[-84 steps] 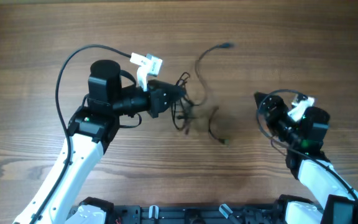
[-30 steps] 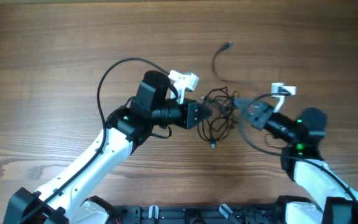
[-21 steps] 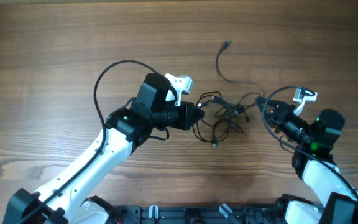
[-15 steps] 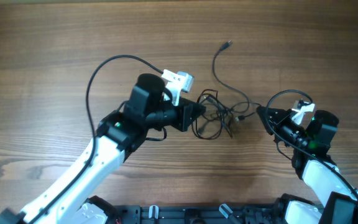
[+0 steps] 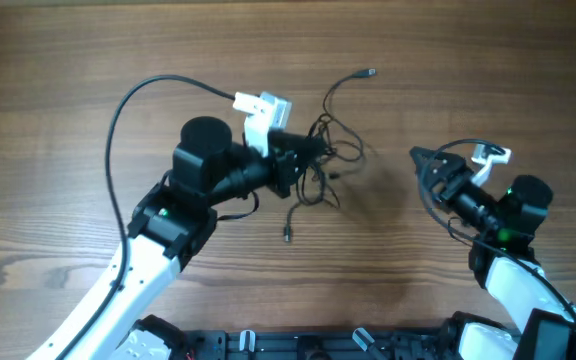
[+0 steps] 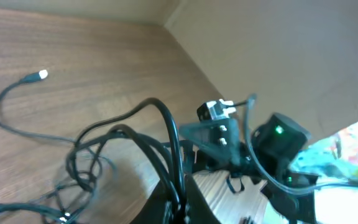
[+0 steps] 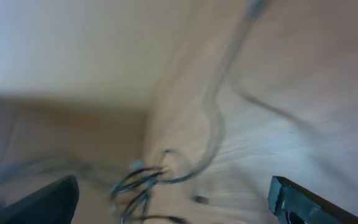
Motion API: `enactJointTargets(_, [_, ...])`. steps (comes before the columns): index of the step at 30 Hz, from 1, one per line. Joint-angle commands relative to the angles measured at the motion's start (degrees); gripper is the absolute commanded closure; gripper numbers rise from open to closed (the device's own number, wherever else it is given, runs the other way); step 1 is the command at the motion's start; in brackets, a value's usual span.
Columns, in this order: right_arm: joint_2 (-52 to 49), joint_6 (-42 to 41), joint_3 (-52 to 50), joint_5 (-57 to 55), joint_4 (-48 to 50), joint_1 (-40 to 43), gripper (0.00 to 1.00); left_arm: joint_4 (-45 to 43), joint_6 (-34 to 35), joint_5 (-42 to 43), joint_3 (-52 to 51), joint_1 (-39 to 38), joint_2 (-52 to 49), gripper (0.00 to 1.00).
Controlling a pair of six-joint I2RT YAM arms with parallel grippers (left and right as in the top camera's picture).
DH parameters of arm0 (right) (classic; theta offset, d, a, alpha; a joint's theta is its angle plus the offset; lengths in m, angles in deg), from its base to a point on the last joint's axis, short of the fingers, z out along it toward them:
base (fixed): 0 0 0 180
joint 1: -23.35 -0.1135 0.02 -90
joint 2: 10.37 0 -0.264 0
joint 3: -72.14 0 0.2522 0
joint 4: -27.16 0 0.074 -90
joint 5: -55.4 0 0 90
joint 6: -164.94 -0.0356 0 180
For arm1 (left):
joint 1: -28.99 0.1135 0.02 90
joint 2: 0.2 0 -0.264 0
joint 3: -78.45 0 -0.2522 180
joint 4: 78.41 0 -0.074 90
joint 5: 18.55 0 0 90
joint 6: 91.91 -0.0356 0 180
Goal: Untangle cables
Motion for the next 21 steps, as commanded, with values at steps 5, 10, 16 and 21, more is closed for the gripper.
enactJointTargets(5, [-0.04, 3.82, 0.26, 4.5, 2.14, -11.65, 0.0, -12.81, 8.79, -0.28, 0.44, 0.22, -2.8, 0.96])
enactJointTargets(10, [-0.04, 10.01, 0.26, 0.44, 1.92, -18.95, 0.33, -16.52, 10.16, -0.31, 0.44, 0.31, -2.71, 0.96])
enactJointTargets(16, [-0.04, 11.54, 0.26, 0.44, 1.97, -19.47, 0.47, -16.68, 10.19, -0.31, 0.44, 0.37, -2.71, 0.96])
enactJointTargets(21, [-0.04, 17.07, 0.26, -3.37, -2.38, -19.54, 0.25, -18.47, 16.22, -0.52, 0.44, 1.38, -2.71, 0.96])
